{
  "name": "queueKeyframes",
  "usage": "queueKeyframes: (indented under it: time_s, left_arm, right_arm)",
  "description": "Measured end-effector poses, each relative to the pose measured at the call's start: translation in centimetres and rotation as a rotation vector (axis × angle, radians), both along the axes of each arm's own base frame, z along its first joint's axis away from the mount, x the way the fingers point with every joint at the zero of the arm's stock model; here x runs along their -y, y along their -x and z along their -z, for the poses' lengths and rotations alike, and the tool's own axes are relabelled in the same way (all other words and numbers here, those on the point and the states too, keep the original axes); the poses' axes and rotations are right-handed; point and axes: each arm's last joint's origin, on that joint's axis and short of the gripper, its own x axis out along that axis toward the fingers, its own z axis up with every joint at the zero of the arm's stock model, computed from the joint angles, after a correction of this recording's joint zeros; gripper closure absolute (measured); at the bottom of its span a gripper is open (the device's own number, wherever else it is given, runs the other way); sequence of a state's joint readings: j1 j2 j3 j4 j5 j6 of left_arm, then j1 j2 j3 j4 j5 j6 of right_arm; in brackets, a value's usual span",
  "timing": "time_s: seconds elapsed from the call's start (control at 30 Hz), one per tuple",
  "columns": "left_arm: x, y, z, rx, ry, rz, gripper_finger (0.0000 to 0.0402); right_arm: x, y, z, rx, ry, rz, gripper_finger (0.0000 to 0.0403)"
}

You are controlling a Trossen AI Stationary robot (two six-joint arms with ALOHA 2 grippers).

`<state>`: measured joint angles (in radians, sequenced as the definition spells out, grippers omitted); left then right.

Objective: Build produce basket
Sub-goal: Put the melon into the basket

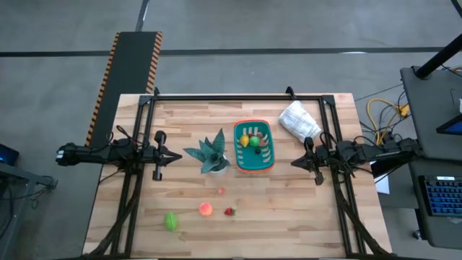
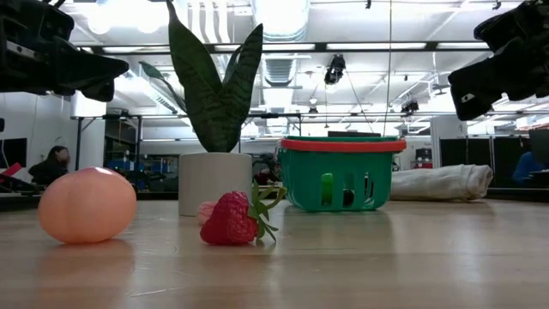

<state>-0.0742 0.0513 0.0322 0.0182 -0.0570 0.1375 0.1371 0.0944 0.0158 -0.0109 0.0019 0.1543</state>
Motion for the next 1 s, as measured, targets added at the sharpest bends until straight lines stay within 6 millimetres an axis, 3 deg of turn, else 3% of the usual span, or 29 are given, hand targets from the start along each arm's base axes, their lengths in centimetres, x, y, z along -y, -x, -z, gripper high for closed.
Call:
queueKeyframes:
  time_s: [0.7, 0.9, 1.0]
  left_arm:
    - [0.0, 0.0, -0.6, 0.059, -0.005, -0.001, 0.0402]
    - [0.0, 0.2, -2.5, 0.258, -0.058, -0.009, 0.0400]
    - [0.0, 0.3, -3.1, 0.327, -0.055, -0.012, 0.0375]
  right_arm:
    - [0.0, 0.0, 0.0, -0.002, -0.021, 0.001, 0.0394]
    - [0.0, 0.0, 0.0, -0.002, -0.021, 0.002, 0.0394]
    - [0.0, 0.0, 0.0, -0.002, -0.021, 0.002, 0.0394]
